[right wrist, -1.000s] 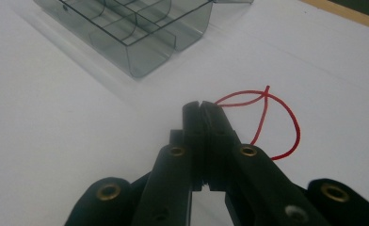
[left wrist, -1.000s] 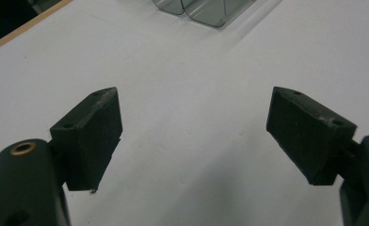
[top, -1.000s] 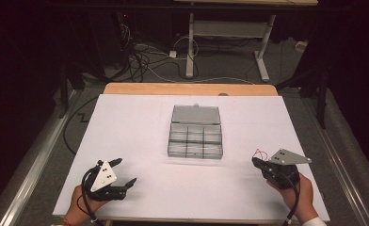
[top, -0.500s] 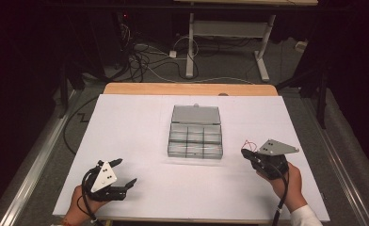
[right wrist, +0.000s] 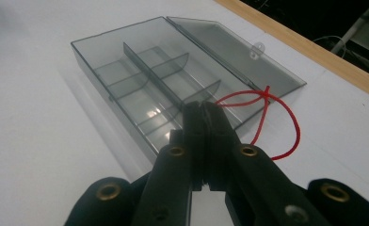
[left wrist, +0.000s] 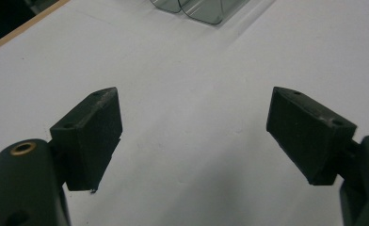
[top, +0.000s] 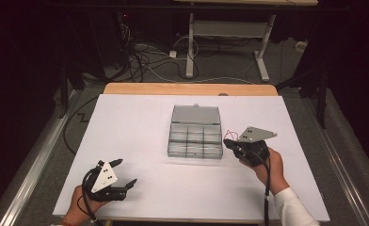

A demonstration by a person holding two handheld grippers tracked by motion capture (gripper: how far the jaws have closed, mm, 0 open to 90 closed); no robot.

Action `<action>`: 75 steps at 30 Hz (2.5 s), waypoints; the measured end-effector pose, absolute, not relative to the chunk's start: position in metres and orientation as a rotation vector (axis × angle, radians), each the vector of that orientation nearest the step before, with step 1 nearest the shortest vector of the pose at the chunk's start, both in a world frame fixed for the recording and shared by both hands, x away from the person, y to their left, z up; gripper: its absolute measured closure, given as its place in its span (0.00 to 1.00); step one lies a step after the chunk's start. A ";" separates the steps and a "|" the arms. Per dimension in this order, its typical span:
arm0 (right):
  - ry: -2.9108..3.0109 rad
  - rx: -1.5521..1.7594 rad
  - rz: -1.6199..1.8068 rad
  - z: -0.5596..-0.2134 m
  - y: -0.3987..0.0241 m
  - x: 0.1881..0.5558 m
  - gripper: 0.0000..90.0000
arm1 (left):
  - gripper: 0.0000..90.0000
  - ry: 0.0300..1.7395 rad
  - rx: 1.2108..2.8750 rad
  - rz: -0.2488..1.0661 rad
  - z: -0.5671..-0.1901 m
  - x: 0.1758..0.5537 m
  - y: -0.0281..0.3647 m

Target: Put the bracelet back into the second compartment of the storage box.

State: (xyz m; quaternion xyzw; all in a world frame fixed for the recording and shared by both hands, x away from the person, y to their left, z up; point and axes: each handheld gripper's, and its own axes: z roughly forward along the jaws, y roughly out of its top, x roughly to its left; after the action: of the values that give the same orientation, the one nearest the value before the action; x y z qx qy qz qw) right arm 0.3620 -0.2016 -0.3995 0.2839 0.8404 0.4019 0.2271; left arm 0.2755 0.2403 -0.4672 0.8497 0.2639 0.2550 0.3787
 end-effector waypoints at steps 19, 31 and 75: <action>2.426 0.737 1.079 -0.394 -0.148 0.413 1.00 | 0.20 0.680 2.179 0.638 -0.470 0.278 0.240; 2.487 0.740 1.000 -0.403 -0.123 0.431 1.00 | 0.20 0.676 2.178 0.638 -0.470 0.278 0.240; 2.543 0.765 0.836 -0.425 -0.096 0.449 0.94 | 0.20 0.651 2.187 0.637 -0.472 0.280 0.240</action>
State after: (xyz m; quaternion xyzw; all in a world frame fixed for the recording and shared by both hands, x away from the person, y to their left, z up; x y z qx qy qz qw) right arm 0.4492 -0.0960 -0.4250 0.2703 0.8989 0.2954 0.1780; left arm 0.2796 0.2401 -0.4717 0.8552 0.2544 0.2491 0.3766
